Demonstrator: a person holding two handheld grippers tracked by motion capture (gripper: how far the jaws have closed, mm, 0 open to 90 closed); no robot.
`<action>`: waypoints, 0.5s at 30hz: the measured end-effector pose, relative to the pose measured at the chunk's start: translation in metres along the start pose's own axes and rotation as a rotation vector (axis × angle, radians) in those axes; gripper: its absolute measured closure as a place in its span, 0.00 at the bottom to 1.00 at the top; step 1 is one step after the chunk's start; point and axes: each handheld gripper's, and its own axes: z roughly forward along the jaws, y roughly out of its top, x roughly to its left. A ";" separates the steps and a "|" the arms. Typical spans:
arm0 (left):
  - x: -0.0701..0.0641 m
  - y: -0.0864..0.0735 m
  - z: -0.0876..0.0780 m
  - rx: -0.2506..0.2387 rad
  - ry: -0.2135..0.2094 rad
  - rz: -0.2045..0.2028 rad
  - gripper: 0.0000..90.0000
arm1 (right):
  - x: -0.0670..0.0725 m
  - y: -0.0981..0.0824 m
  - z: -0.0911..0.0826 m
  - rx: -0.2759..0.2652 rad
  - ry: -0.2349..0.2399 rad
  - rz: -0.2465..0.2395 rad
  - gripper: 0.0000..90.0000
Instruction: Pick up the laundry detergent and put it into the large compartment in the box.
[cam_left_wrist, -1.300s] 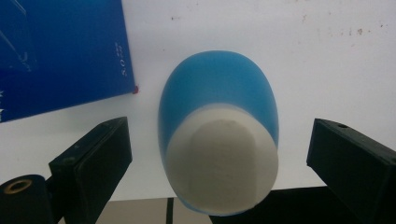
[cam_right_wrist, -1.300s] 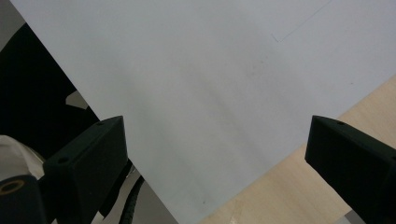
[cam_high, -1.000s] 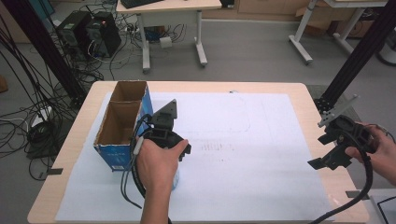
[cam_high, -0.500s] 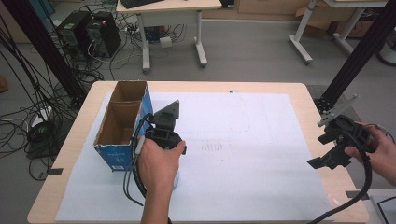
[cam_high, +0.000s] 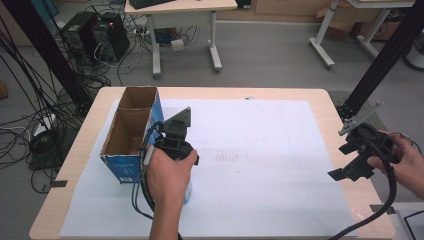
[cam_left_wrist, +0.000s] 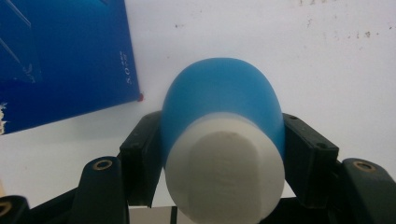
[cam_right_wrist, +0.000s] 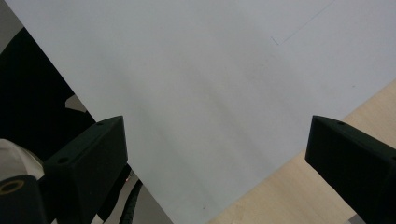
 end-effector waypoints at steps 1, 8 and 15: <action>0.000 0.000 0.000 -0.002 0.001 0.003 0.42 | 0.000 0.000 0.000 -0.001 0.000 -0.001 0.06; -0.001 0.001 -0.001 0.007 0.004 0.028 0.42 | -0.001 -0.001 -0.001 -0.002 -0.001 0.003 0.06; 0.001 0.004 -0.005 0.011 -0.012 0.032 0.42 | -0.005 -0.004 -0.002 -0.004 0.000 0.014 0.06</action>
